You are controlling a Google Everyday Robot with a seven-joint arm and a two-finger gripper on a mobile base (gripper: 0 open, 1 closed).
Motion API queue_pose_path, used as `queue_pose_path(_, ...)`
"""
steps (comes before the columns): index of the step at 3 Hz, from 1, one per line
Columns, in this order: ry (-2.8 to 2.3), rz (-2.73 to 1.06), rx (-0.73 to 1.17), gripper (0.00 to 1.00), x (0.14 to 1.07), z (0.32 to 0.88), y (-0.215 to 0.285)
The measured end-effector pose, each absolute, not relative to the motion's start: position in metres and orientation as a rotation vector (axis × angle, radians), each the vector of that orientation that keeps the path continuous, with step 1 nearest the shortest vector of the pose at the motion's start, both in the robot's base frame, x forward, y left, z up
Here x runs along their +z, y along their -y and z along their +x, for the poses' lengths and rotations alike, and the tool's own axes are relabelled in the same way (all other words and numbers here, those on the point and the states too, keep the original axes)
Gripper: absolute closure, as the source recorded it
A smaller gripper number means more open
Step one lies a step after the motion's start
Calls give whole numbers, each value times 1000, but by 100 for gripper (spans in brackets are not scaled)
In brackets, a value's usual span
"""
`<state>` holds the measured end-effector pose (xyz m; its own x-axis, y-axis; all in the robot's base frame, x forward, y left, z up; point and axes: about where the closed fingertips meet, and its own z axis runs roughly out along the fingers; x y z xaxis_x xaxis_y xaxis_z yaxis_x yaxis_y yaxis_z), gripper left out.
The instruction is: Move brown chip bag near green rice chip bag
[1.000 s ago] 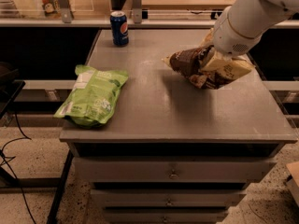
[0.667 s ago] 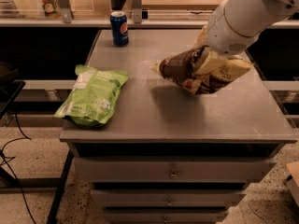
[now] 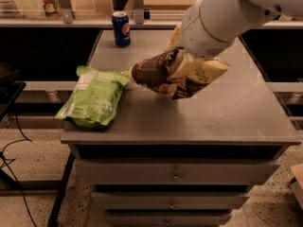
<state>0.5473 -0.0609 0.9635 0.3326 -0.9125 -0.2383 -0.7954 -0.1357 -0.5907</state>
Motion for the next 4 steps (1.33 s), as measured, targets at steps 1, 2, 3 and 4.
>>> queue_pose_path(1,-1434,-1964,-215,100,958,553,31)
queue_pose_path(2,-1398,-1956,-205,82,951,561,6)
queue_pose_path(3,-1374,-1950,-194,59,948,562,-7)
queue_pose_path(4,-1367,-1952,-167,36,943,562,-16)
